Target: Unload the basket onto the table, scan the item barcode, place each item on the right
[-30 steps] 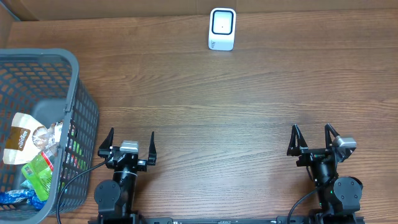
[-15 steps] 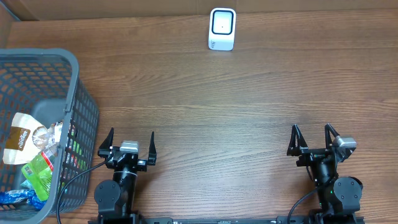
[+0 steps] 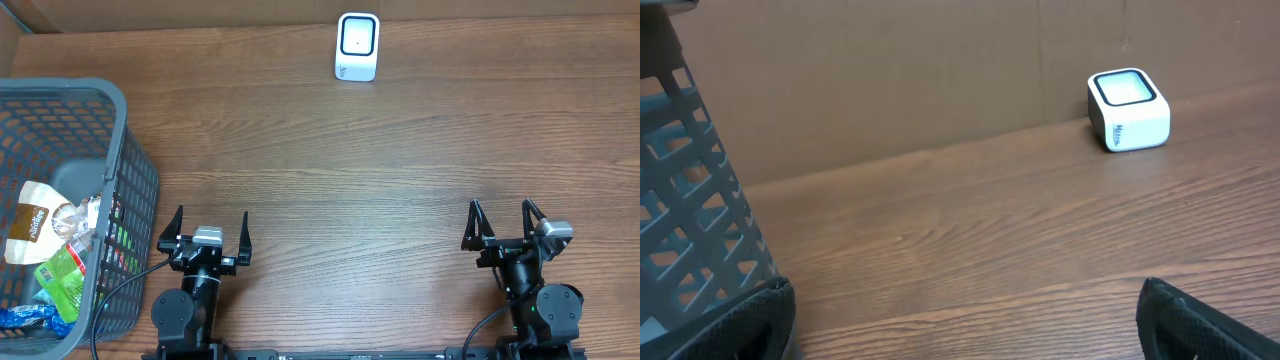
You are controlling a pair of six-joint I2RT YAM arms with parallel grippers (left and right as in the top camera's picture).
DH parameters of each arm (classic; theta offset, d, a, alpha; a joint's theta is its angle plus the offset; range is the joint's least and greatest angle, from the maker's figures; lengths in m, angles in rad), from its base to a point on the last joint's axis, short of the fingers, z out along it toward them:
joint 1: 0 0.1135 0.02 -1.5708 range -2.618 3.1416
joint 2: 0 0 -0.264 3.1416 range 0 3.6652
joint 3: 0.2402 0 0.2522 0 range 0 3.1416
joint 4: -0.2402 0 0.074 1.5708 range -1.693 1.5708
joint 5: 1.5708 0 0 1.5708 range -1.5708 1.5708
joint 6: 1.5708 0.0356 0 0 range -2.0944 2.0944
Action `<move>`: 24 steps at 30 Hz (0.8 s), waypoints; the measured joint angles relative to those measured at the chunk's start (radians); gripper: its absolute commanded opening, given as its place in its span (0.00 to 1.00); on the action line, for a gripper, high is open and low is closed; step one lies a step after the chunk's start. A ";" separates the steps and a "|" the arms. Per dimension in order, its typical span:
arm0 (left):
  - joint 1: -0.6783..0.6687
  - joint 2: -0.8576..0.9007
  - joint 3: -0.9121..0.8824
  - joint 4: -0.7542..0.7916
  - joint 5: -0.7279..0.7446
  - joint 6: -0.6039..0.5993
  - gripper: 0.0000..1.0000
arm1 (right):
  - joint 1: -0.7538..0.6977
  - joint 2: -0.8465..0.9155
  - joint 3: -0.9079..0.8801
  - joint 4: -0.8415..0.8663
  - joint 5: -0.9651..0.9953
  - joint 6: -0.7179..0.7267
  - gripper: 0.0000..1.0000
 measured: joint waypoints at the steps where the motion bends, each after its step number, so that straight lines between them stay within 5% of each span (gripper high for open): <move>1: 0.000 0.000 0.000 0.000 0.000 0.000 1.00 | 0.000 0.000 0.000 0.000 0.000 0.000 1.00; 24: 0.000 0.000 0.000 0.000 0.000 0.003 1.00 | 0.000 0.000 0.000 0.000 0.029 0.000 1.00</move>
